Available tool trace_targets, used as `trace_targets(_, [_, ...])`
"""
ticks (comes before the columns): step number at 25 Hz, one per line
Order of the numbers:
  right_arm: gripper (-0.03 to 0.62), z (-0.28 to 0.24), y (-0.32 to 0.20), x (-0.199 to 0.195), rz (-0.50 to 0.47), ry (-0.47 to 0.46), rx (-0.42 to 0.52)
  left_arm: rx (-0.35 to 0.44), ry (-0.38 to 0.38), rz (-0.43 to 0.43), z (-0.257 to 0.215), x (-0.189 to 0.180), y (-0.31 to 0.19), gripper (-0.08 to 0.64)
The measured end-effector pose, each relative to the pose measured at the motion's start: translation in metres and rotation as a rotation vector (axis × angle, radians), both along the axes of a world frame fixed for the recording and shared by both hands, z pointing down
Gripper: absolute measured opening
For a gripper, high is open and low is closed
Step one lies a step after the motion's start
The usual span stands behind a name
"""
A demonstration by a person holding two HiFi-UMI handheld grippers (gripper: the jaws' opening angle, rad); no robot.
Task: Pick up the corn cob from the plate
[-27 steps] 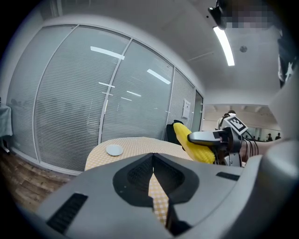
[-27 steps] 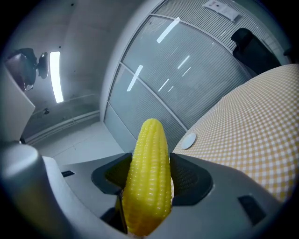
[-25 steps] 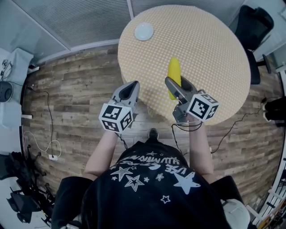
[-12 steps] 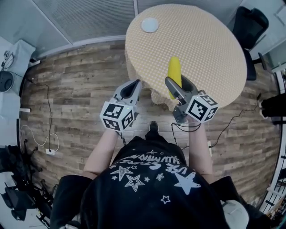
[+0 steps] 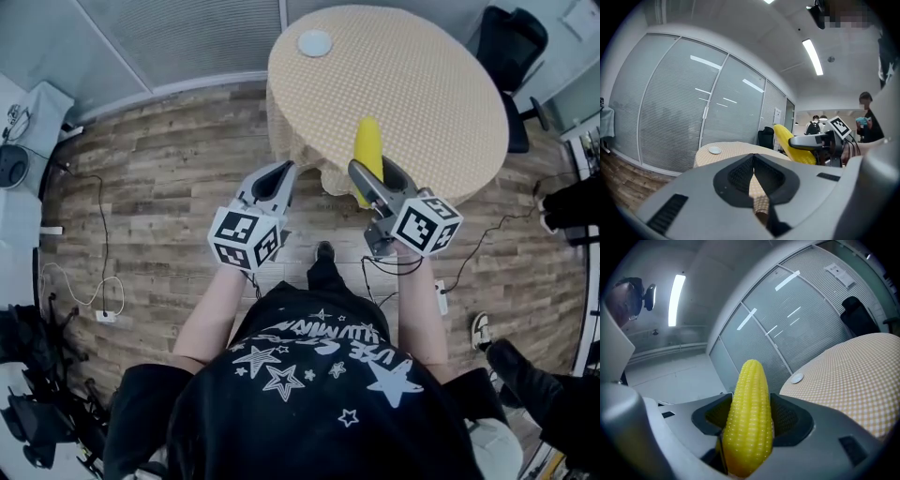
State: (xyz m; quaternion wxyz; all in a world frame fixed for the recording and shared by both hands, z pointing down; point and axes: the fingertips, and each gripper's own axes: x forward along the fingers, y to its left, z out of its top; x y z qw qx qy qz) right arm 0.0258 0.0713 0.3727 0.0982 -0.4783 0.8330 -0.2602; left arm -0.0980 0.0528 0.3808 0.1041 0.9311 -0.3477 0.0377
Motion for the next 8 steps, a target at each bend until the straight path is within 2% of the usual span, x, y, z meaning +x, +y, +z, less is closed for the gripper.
trace_targets(8, [0.264, 0.003, 0.041, -0.022, 0.012, 0.006, -0.001, 0.014, 0.001, 0.019, -0.002, -0.019, 0.036, 0.009])
